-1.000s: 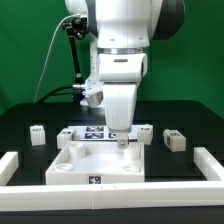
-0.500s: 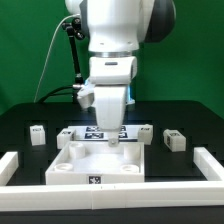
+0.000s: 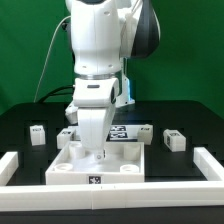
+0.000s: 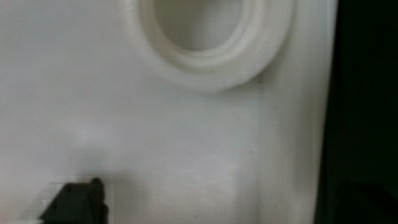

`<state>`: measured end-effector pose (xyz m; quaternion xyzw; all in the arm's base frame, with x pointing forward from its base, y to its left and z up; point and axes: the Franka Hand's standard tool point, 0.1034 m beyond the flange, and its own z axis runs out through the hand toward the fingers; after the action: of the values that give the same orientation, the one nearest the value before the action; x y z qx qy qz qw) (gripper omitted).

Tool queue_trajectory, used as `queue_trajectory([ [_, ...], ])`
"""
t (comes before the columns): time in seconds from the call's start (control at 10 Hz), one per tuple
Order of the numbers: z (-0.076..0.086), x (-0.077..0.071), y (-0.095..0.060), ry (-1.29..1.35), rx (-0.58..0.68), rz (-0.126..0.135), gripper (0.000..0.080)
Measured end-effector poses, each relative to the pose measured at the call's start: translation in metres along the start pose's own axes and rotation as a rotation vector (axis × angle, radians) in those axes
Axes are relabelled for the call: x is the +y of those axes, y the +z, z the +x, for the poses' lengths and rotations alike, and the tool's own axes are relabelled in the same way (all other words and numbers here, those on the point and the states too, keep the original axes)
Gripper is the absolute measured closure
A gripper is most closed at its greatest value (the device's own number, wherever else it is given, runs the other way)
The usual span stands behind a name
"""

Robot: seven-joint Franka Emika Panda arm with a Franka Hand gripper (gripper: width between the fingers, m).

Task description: Assemble one leg

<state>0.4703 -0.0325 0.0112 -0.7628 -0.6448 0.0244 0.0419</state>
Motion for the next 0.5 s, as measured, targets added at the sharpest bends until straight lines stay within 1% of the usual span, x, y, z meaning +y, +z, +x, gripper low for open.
queue_trajectory([
  [0.1, 0.0005, -0.001, 0.0025, -0.001, 0.001, 0.003, 0.015],
  [0.3, 0.001, -0.0003, 0.0032, -0.001, 0.002, -0.002, 0.015],
  [0.4, 0.0007, -0.0004, 0.0033, -0.001, 0.002, -0.001, 0.0259],
  [0.5, 0.0005, -0.0004, 0.0033, 0.0, 0.002, -0.001, 0.0411],
])
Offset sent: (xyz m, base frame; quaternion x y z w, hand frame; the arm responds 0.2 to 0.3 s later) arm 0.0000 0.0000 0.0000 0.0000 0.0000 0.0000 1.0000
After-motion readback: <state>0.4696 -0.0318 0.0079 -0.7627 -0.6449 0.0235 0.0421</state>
